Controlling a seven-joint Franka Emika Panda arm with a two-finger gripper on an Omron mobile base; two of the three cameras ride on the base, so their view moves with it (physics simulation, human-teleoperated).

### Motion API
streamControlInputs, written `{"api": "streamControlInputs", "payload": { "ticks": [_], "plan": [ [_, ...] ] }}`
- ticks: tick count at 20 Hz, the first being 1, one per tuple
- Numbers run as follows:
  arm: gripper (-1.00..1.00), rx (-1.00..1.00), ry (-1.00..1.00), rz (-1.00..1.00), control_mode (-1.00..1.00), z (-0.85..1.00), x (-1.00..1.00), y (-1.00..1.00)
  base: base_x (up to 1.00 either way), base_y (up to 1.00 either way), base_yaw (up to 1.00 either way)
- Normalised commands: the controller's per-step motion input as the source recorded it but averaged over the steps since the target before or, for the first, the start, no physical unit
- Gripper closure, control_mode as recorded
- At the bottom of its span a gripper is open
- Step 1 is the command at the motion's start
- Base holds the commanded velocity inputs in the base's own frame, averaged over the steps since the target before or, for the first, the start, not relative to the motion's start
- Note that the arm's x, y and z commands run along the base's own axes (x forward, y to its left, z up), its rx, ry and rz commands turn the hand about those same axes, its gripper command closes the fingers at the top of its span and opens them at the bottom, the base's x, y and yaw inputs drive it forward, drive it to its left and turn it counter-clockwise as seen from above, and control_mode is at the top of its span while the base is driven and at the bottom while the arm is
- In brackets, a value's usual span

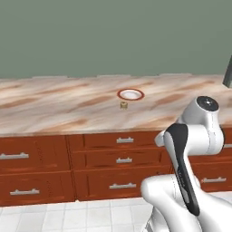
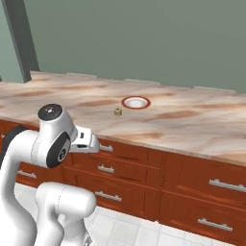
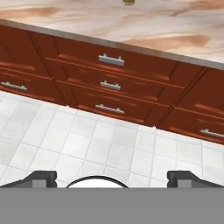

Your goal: Pick the candle and candle from the dining table and place them in the open cabinet. Close the cabinet after placing the objects.

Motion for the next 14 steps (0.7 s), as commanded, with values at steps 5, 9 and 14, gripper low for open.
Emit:
{"api": "streamControlInputs", "payload": {
  "ticks": [5, 9, 14],
  "plan": [
    [-1.0, 0.0, 0.0, 0.0, 1.0, 0.0, 0.0, 0.0, 0.01, 0.56, -0.15],
    [-1.0, 0.0, 0.0, 0.0, 1.0, 0.0, 0.0, 0.0, 0.09, 0.33, -0.04],
    [-1.0, 0.0, 0.0, 0.0, 1.0, 0.0, 0.0, 0.0, 0.08, 0.03, 0.0]
  ]
}}
